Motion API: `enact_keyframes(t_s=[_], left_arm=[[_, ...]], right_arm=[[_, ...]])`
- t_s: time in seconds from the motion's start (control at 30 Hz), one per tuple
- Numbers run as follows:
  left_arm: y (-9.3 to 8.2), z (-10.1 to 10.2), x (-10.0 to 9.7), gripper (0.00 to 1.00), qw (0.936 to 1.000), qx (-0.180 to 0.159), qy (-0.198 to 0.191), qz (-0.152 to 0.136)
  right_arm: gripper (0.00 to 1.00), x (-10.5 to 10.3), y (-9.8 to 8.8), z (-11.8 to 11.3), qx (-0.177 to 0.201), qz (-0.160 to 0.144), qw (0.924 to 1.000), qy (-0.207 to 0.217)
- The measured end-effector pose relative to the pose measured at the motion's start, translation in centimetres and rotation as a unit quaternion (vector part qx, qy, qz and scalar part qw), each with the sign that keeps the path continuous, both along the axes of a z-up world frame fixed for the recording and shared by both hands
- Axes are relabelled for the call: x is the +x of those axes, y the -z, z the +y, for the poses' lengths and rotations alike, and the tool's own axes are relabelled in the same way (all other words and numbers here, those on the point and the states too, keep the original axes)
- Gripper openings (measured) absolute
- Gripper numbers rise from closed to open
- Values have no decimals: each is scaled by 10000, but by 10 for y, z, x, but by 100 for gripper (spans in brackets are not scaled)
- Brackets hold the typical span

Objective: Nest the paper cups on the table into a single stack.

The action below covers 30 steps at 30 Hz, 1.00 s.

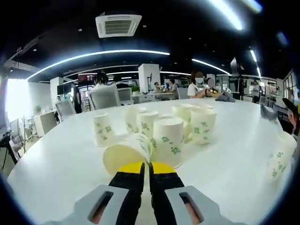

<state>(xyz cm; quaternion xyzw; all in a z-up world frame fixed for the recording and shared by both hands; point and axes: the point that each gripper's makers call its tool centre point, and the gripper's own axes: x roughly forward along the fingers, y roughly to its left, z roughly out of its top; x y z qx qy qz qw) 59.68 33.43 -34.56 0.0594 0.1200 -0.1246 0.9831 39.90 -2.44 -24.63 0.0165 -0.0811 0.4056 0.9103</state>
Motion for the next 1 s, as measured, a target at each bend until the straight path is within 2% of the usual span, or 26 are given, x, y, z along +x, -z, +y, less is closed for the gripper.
enact_keyframes(t_s=[0.27, 0.6, 0.73, 0.9, 1.0], left_arm=[[1, 8, 5, 2, 9999, -108, -5, -31], [-7, 25, -4, 1, 9999, 129, 18, -101], [-17, 33, -11, 1, 9996, 255, 40, -133], [-39, 35, -22, 1, 9965, 775, 122, -287], [-55, 32, -30, 1, 9916, 1197, 208, -439]], right_arm=[[59, 0, -2, -1, -29, -26, 10000, 32], [59, 2, 0, 3, -34, -4, 10000, -27], [59, 2, 1, 7, -35, -2, 10000, -75], [59, 1, 2, 10, -35, 14, 9999, -125], [59, 0, 2, 13, -19, 11, 9998, -180]])
